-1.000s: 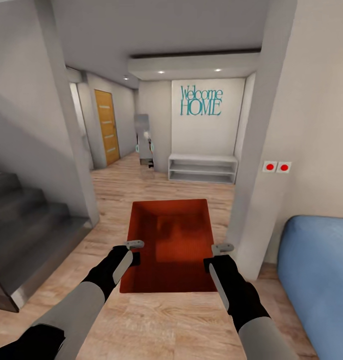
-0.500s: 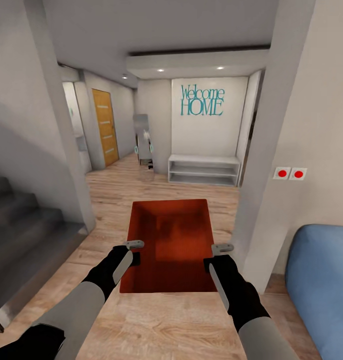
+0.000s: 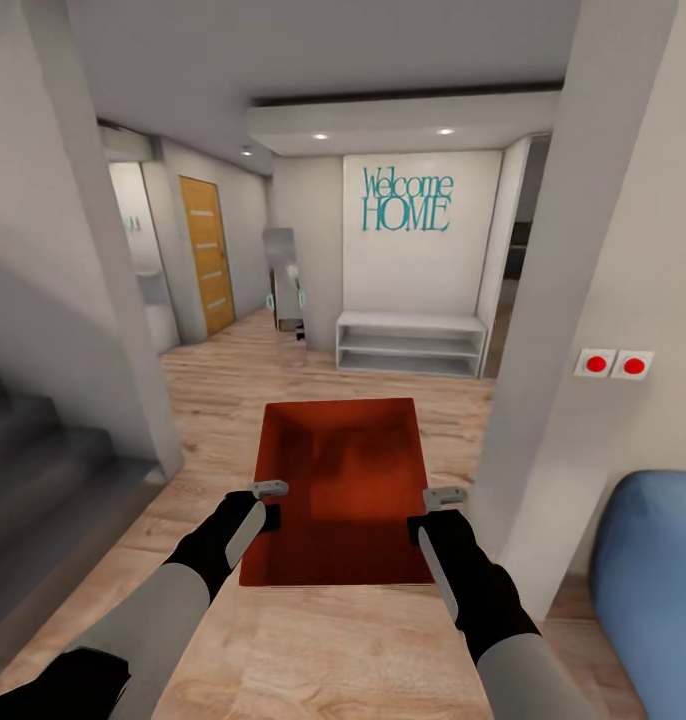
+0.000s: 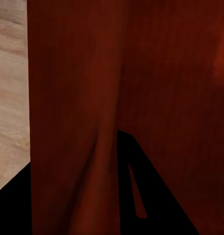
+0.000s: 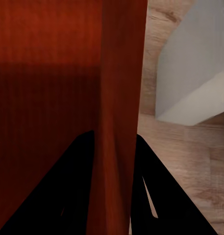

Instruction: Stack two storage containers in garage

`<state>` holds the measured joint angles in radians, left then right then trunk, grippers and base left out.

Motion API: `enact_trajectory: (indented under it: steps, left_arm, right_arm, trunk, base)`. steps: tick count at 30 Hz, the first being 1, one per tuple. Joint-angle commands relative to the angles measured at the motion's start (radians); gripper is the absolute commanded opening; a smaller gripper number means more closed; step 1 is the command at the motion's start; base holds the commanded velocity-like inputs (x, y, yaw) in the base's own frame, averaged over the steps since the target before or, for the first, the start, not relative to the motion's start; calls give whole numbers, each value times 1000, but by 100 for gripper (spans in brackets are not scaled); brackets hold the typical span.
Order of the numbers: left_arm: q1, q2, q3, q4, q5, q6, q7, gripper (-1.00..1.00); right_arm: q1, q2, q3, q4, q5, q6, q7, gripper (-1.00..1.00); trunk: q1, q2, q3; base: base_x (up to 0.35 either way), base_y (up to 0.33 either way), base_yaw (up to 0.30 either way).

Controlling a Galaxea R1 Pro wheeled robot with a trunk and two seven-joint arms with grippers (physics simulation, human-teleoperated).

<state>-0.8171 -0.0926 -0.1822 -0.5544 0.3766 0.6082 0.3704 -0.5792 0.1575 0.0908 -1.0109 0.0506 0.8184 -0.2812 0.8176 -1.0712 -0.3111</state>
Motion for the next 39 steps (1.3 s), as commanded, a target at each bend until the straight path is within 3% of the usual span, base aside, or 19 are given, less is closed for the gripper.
enact_trajectory:
  steps: [1, 19, 39]
  left_arm:
    - [0, -21, 6, -2, -22, -27, -2, -100]
    - [0, -21, 5, -2, -22, -26, -2, -100]
    - [0, -21, 5, -2, -22, -26, -2, -100]
  right_arm:
    - [1, 17, 41, 2, -40, -5, 4, -100]
    - [1, 17, 41, 2, -40, -5, 4, -100]
    - [1, 17, 41, 2, -38, -5, 5, -100]
  trunk:
    - [0, 0, 0]
    - [0, 0, 0]
    - [0, 0, 0]
  base:
    - [339, 0, 0]
    - [339, 0, 5]
    - [339, 0, 214]
